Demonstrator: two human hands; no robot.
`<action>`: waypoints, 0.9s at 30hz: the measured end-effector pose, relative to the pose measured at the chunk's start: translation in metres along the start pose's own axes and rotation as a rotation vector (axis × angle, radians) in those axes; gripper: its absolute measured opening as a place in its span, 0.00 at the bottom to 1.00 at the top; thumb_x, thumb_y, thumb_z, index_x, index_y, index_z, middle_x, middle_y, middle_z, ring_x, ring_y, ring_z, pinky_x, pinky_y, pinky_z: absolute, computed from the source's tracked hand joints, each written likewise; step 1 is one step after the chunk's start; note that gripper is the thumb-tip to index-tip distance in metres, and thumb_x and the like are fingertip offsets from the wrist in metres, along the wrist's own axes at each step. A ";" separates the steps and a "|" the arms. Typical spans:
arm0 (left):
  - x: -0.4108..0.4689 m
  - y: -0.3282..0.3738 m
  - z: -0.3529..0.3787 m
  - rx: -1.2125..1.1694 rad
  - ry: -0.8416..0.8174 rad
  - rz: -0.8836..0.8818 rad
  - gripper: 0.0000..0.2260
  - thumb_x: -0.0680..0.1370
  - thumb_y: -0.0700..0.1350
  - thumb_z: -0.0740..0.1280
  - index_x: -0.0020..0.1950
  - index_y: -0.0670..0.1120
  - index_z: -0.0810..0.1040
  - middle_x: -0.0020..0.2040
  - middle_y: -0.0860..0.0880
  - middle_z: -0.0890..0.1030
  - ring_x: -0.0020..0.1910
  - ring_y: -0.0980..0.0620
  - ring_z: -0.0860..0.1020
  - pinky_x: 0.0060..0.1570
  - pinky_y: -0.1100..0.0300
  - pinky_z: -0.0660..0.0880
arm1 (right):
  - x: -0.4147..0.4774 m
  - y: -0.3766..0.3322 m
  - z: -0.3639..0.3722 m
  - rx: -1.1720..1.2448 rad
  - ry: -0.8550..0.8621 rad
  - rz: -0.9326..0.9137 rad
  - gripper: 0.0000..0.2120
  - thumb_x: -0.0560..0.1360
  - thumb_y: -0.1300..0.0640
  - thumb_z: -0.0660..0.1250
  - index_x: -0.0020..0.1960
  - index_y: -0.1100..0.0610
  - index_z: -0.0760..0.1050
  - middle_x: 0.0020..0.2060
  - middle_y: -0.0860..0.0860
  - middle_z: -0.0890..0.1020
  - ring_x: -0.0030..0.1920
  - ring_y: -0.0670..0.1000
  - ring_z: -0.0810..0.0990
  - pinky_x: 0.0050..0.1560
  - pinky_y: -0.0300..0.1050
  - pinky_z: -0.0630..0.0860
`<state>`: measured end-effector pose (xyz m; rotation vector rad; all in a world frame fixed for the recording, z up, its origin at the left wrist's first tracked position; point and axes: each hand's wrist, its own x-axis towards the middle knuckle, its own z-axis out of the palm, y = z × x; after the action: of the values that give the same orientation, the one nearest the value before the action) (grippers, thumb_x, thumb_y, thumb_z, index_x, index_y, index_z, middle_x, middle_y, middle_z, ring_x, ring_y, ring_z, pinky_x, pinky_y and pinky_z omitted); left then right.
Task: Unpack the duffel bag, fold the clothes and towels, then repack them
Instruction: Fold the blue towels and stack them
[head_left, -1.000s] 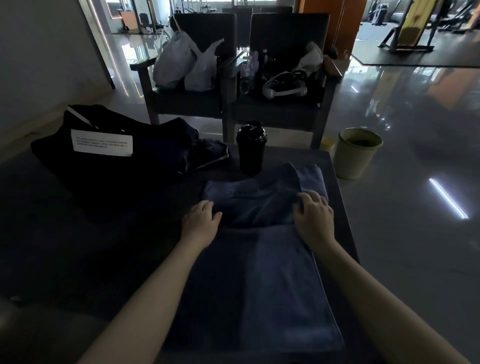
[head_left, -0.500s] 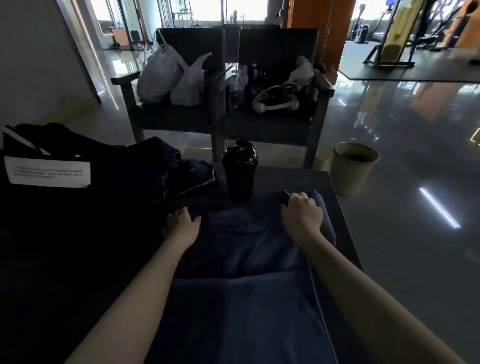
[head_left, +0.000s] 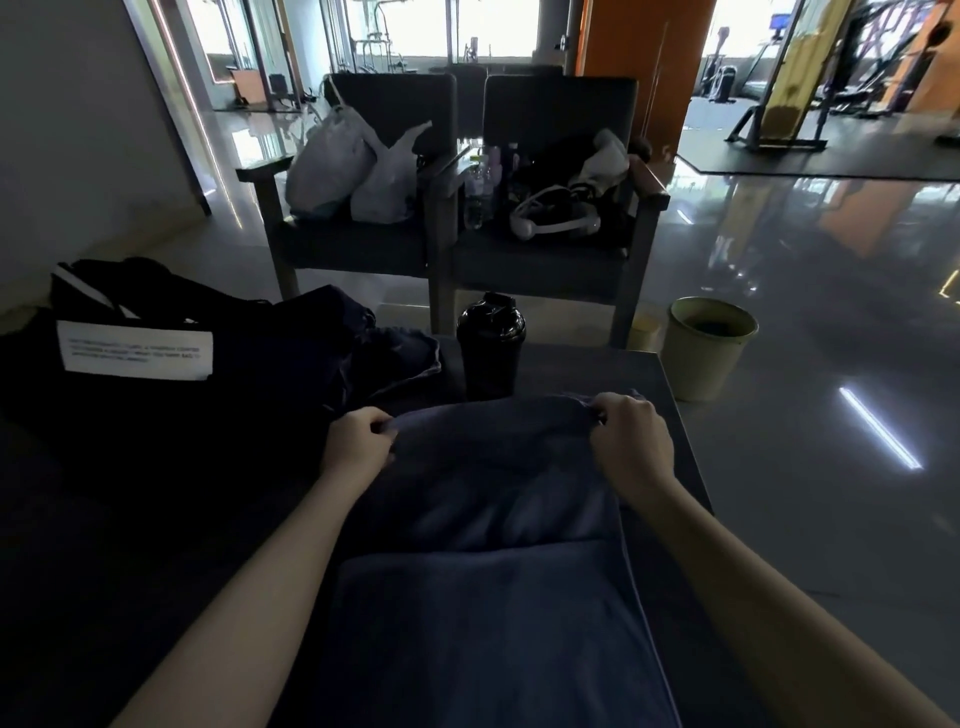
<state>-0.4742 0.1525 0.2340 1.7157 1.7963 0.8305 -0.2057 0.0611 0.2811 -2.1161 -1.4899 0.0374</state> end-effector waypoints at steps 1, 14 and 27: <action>-0.007 0.001 -0.007 -0.039 0.004 0.010 0.03 0.78 0.40 0.66 0.47 0.45 0.80 0.38 0.47 0.81 0.32 0.56 0.80 0.27 0.69 0.70 | -0.006 0.001 -0.003 0.051 0.024 -0.018 0.13 0.72 0.67 0.59 0.50 0.59 0.80 0.43 0.57 0.82 0.44 0.58 0.78 0.33 0.43 0.64; -0.106 -0.014 -0.087 -0.046 -0.039 0.100 0.06 0.77 0.41 0.68 0.41 0.49 0.79 0.36 0.48 0.82 0.38 0.52 0.82 0.44 0.54 0.79 | -0.092 0.024 -0.037 0.308 -0.022 -0.133 0.17 0.77 0.59 0.63 0.29 0.59 0.68 0.24 0.49 0.72 0.27 0.50 0.70 0.27 0.41 0.61; -0.200 -0.018 -0.095 -0.041 -0.067 0.057 0.07 0.77 0.41 0.65 0.41 0.48 0.79 0.36 0.47 0.80 0.32 0.52 0.76 0.32 0.59 0.71 | -0.175 0.049 -0.043 0.336 -0.053 -0.108 0.08 0.76 0.63 0.65 0.40 0.64 0.80 0.35 0.55 0.81 0.34 0.54 0.77 0.34 0.45 0.68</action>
<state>-0.5426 -0.0542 0.2766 1.7552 1.6825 0.8182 -0.2172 -0.1220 0.2465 -1.7775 -1.5076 0.2862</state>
